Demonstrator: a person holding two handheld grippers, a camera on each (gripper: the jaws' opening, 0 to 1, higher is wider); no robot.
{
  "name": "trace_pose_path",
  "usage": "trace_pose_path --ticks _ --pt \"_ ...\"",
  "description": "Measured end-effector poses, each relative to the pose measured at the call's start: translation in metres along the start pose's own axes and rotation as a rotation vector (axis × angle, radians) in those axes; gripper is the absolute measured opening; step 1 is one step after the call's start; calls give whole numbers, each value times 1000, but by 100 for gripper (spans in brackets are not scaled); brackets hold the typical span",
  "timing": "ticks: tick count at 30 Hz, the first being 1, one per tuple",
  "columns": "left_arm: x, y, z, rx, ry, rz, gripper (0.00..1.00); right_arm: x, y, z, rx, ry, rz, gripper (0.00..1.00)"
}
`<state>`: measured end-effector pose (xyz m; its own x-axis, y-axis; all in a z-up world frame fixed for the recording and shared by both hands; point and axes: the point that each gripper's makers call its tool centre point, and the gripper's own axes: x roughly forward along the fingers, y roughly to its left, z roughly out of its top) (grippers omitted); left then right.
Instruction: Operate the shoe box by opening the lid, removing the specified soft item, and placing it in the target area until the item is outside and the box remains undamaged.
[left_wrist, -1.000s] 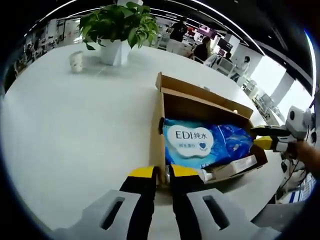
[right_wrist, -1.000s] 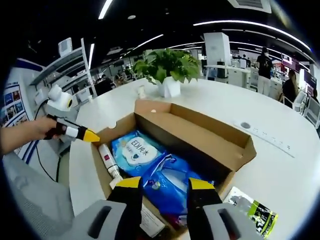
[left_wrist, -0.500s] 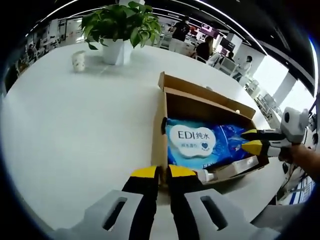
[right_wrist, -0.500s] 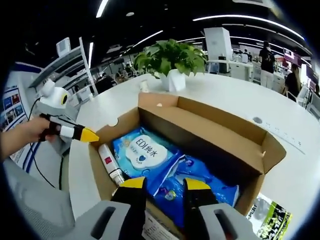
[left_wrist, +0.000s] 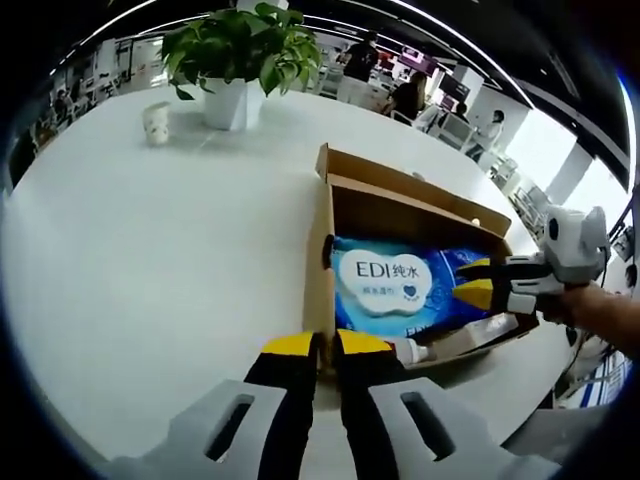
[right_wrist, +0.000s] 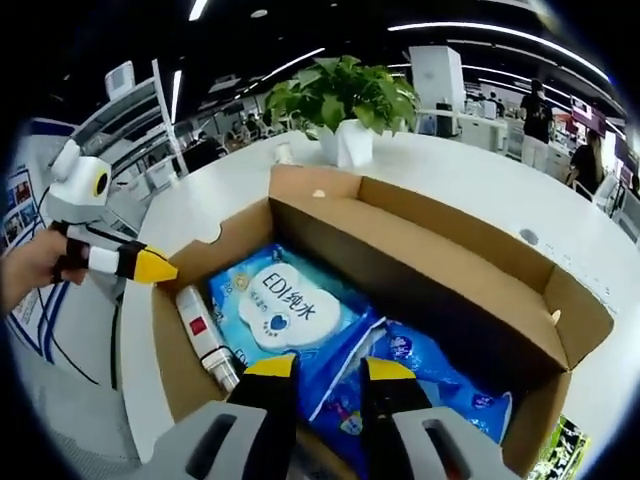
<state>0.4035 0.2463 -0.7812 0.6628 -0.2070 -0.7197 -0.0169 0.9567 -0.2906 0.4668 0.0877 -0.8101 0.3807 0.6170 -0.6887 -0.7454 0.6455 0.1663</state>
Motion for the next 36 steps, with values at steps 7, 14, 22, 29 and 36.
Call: trace_pose_path --ticks 7,14,22,29,36 --pt "0 2 1 5 -2 5 5 8 0 -4 27 22 1 20" --pt "1 2 1 2 -3 4 5 12 -2 -3 29 30 -12 16" --pt "1 0 0 8 -3 10 5 6 0 9 48 18 -29 3" --pt "-1 -3 -2 15 -3 14 5 -1 0 10 40 18 -39 0" --pt "0 -2 -2 12 -4 9 5 -2 1 12 51 8 -29 0"
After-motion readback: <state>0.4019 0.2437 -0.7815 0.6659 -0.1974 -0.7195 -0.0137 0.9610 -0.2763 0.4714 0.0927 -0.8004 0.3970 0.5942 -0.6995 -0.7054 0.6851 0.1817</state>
